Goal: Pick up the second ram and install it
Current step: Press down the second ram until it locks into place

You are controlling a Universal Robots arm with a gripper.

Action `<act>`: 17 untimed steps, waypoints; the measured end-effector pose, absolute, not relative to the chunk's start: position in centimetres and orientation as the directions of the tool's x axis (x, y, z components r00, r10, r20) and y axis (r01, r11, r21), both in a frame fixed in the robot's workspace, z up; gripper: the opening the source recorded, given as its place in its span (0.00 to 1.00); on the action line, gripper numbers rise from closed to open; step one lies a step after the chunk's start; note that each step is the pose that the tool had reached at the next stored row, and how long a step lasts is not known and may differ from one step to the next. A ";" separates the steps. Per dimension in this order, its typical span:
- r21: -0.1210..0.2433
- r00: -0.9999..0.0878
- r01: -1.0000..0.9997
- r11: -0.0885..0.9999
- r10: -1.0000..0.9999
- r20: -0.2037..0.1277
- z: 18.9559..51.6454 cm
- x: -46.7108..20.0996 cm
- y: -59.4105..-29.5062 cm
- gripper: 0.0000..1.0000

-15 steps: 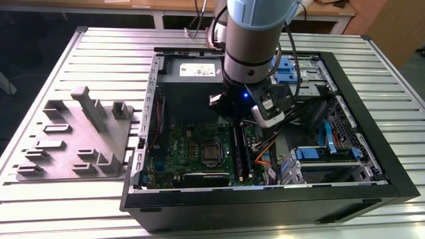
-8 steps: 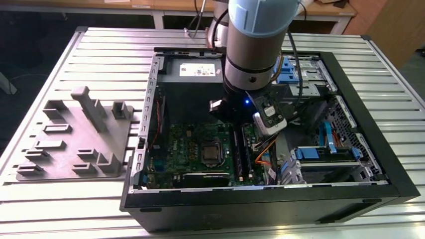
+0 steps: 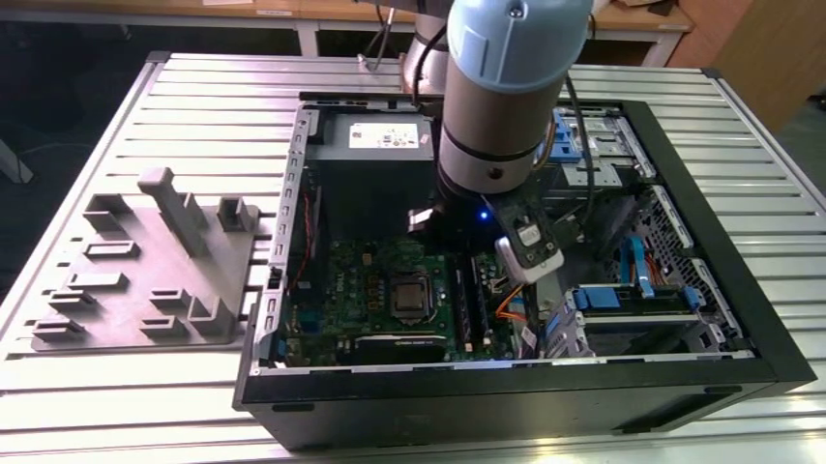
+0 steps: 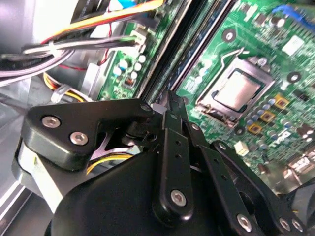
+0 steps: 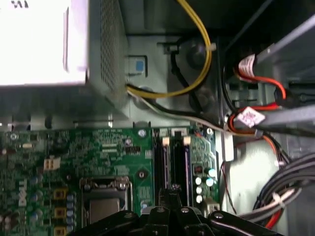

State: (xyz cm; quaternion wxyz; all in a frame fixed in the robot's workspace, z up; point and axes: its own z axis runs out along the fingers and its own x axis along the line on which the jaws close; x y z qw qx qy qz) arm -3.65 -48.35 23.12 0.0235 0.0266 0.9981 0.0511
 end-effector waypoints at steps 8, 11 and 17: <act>0.103 -0.997 0.051 0.993 0.056 -0.044 23.1 -3.7 -49.9 0.07; 0.103 -0.997 0.051 0.993 0.056 -0.044 23.0 -3.7 -50.6 0.07; 0.103 -0.997 0.051 0.993 0.056 -0.044 23.0 -3.6 -51.8 0.07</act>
